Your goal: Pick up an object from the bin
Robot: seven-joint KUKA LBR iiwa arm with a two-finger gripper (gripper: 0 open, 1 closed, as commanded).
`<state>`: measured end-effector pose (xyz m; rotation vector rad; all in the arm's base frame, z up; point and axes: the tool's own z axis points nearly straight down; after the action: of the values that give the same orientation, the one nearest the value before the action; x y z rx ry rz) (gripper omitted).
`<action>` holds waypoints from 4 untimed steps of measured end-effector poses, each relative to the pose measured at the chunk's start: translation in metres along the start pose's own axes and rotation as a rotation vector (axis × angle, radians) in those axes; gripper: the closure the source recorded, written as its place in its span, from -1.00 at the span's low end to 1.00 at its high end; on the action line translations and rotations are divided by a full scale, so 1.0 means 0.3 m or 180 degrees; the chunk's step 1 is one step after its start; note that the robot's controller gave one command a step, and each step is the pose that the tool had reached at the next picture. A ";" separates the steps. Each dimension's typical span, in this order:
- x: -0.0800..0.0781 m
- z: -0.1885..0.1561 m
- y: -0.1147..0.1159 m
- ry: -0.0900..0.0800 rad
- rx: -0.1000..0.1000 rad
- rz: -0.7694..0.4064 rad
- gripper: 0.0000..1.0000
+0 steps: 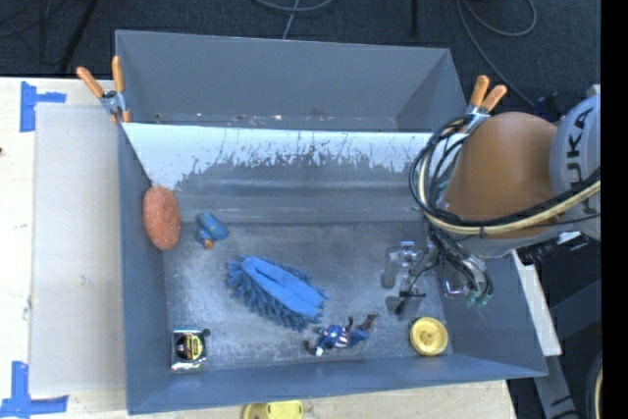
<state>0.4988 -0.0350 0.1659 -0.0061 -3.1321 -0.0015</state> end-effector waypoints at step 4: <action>0.033 0.299 0.282 -0.0025 0.0032 0.0183 -1.00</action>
Offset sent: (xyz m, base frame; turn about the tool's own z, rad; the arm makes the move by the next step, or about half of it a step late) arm -0.0231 0.0326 -0.0871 -0.1140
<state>0.4885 0.0498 0.0764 -0.0965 -3.1383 0.0148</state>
